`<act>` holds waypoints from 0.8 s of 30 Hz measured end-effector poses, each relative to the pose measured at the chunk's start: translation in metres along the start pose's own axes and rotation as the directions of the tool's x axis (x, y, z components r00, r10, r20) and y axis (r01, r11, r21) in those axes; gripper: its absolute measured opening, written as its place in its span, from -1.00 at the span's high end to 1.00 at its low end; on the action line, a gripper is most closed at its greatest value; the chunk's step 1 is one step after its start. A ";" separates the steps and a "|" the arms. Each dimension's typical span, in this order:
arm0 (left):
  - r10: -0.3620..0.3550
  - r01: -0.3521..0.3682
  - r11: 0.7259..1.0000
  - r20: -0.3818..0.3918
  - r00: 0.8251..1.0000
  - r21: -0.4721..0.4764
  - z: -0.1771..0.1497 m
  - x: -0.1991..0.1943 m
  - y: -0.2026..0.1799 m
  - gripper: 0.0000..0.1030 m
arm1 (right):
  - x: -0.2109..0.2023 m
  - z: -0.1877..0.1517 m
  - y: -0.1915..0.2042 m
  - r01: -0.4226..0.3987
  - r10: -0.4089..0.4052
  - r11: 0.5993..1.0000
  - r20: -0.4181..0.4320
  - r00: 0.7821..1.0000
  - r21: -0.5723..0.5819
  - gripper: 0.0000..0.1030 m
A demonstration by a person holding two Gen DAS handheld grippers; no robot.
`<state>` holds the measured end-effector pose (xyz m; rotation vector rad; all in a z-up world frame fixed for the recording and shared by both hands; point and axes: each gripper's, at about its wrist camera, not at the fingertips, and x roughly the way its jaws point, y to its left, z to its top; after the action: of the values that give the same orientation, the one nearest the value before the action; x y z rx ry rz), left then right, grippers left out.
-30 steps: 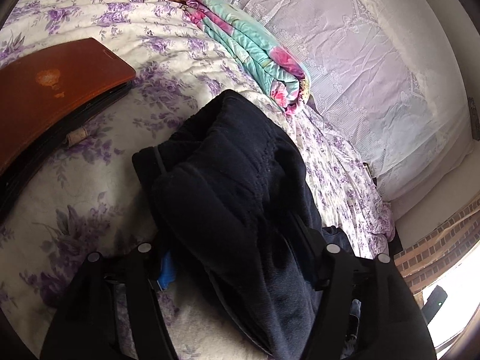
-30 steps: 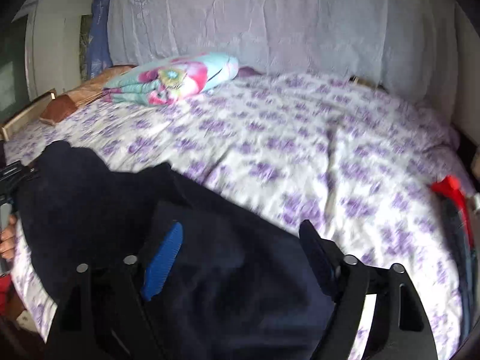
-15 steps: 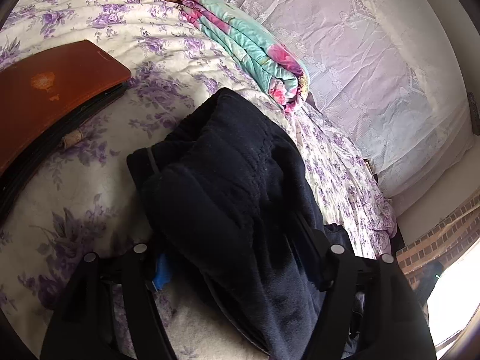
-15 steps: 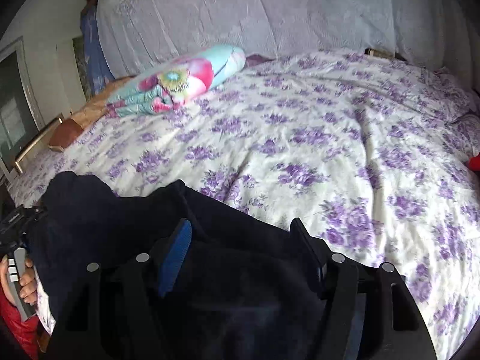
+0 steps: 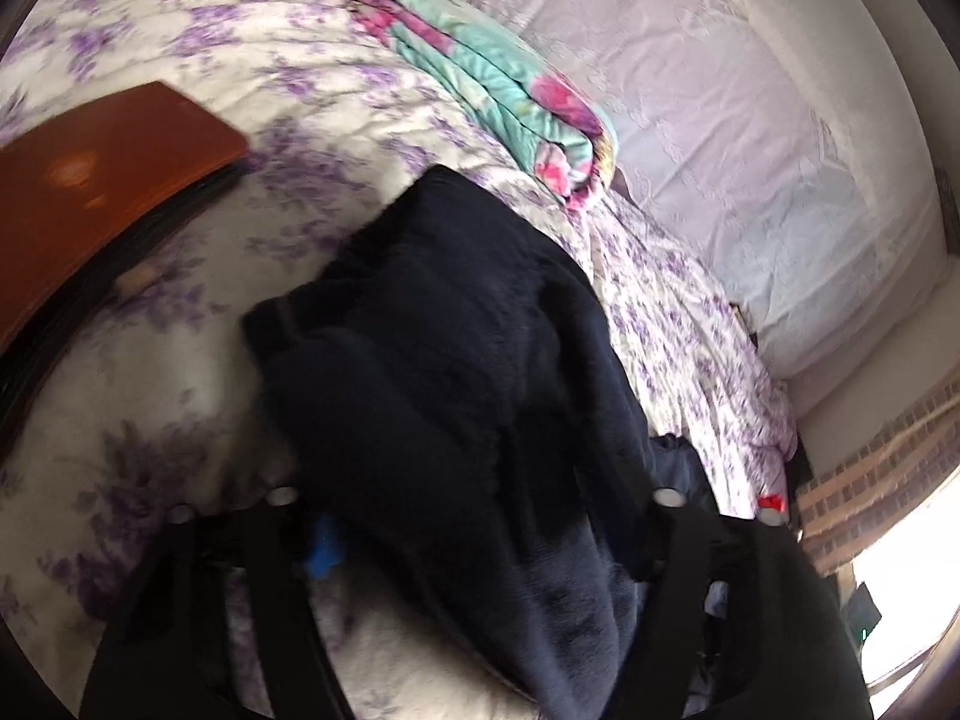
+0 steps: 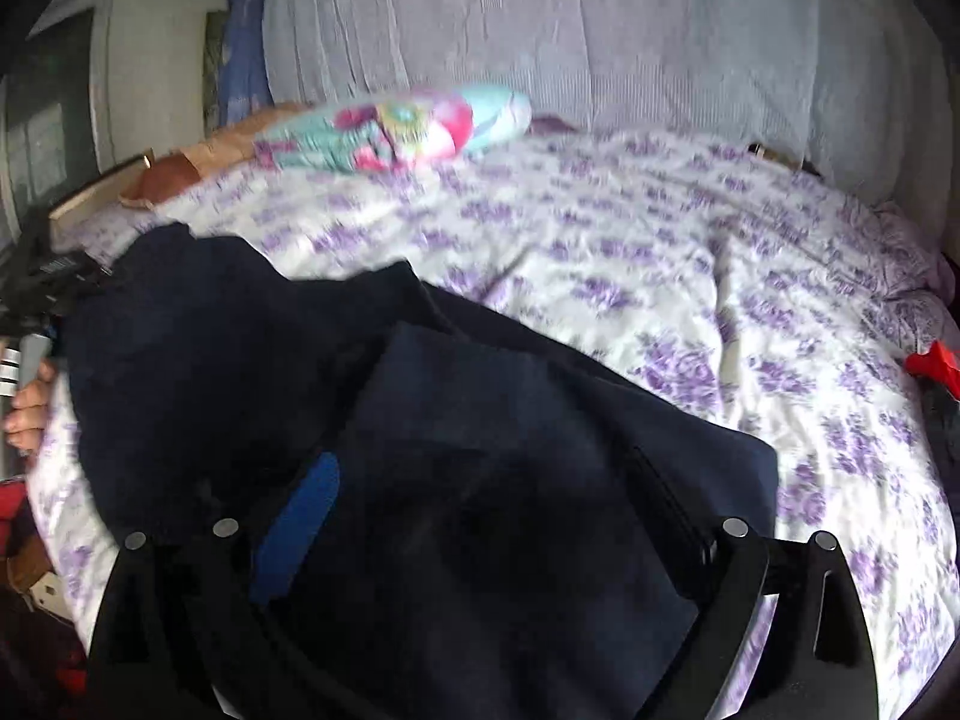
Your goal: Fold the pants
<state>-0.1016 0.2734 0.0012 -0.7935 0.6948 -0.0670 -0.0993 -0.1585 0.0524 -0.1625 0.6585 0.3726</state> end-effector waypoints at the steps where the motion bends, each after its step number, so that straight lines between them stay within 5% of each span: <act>1: -0.023 0.023 0.999 0.003 1.000 -0.030 0.000 -0.002 0.006 0.00 | -0.010 -0.003 -0.002 -0.010 0.010 1.000 0.013 1.000 0.008 -0.87; 4: -0.066 0.067 0.995 0.013 0.998 -0.068 -0.001 -0.004 0.011 0.20 | -0.019 -0.016 -0.010 0.026 -0.025 1.000 -0.042 0.999 0.007 -0.88; 6: -0.068 0.069 0.996 0.023 0.997 -0.064 -0.003 -0.005 0.010 0.28 | 0.008 -0.033 -0.008 0.079 -0.092 0.994 -0.204 0.975 -0.074 -0.93; 9: -0.053 0.055 0.997 0.039 0.998 -0.051 -0.006 -0.010 0.006 0.36 | -0.003 -0.032 -0.021 0.028 -0.028 1.000 -0.157 0.987 0.002 -0.93; 13: -0.008 0.005 0.999 0.057 0.998 0.047 -0.009 -0.026 -0.013 0.44 | -0.047 -0.034 -0.045 0.020 -0.022 0.997 0.022 1.000 0.080 -0.93; 17: -0.006 -0.007 0.991 0.096 0.995 0.137 -0.010 -0.045 -0.044 0.49 | -0.018 -0.055 -0.058 0.117 -0.109 0.992 -0.177 0.978 0.037 -0.93; 19: -0.007 -0.016 0.982 0.119 0.993 0.190 -0.012 -0.052 -0.065 0.51 | -0.028 -0.055 -0.071 0.048 -0.034 0.993 -0.117 0.993 0.113 -0.93; 21: 0.005 -0.044 0.964 0.147 0.989 0.264 -0.019 -0.060 -0.090 0.52 | -0.053 -0.061 -0.098 -0.032 0.022 0.970 0.043 0.999 0.241 -0.93; 24: 0.006 -0.079 0.919 0.187 0.982 0.385 -0.033 -0.067 -0.134 0.53 | -0.072 -0.084 -0.151 -0.121 0.034 0.847 0.174 0.984 0.518 -0.93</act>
<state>-0.1470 0.1777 0.1119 -0.3920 0.5008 -0.0895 -0.1404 -0.3402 0.0364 0.4207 0.5883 0.2657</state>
